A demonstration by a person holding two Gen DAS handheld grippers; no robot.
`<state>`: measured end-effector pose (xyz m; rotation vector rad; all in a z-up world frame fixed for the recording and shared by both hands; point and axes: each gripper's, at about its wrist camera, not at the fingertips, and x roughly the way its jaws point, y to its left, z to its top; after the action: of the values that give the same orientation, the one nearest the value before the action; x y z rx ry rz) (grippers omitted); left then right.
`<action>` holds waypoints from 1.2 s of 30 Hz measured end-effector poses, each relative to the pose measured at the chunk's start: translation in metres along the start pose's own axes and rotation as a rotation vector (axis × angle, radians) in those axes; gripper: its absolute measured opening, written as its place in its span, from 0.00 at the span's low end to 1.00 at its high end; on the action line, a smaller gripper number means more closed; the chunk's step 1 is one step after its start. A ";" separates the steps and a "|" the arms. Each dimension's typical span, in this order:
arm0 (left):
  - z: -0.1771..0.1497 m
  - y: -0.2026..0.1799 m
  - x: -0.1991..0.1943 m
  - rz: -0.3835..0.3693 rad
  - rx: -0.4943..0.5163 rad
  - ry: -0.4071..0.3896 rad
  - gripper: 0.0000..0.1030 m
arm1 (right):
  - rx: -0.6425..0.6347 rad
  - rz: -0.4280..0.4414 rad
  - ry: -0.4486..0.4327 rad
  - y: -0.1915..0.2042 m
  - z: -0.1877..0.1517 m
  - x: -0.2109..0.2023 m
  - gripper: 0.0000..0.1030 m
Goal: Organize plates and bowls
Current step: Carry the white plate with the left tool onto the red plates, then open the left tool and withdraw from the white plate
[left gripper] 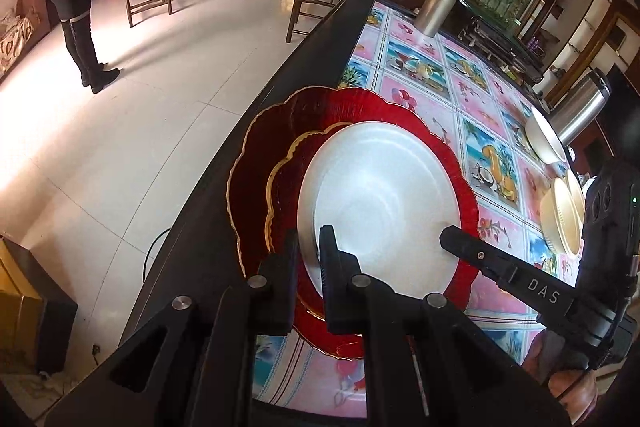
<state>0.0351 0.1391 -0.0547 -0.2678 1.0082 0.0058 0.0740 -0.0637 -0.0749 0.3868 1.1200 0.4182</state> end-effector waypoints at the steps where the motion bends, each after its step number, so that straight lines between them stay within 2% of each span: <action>1: 0.000 0.000 -0.001 0.009 0.001 -0.005 0.08 | -0.003 -0.002 -0.002 0.000 0.000 0.000 0.09; 5: 0.000 -0.003 -0.010 0.063 0.019 -0.043 0.08 | -0.030 -0.014 -0.022 0.005 -0.001 0.000 0.09; 9: 0.002 -0.004 -0.028 0.137 0.036 -0.116 0.08 | -0.060 -0.034 -0.044 0.010 -0.002 0.000 0.09; 13: 0.003 -0.002 -0.041 0.149 0.028 -0.161 0.08 | -0.078 -0.047 -0.057 0.012 -0.004 0.000 0.10; 16: 0.002 -0.001 -0.044 0.133 0.020 -0.165 0.08 | -0.109 -0.097 -0.067 0.015 -0.007 0.001 0.16; 19: 0.001 -0.004 -0.041 0.124 0.021 -0.155 0.08 | -0.137 -0.078 -0.057 0.019 -0.010 0.003 0.34; 21: 0.001 -0.005 -0.041 0.112 0.019 -0.149 0.08 | -0.163 -0.084 -0.082 0.025 -0.013 -0.002 0.48; 23: 0.000 -0.008 -0.042 0.109 0.022 -0.151 0.08 | -0.204 -0.113 -0.129 0.032 -0.013 -0.012 0.52; 27: -0.002 -0.019 -0.046 0.087 0.040 -0.156 0.08 | -0.195 -0.057 -0.219 0.028 -0.010 -0.042 0.59; 36: -0.013 -0.054 -0.038 0.079 0.114 -0.131 0.08 | -0.108 -0.029 -0.337 -0.022 -0.003 -0.079 0.62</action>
<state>0.0109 0.0884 -0.0176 -0.1218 0.8849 0.0373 0.0448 -0.1227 -0.0254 0.3308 0.7712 0.3703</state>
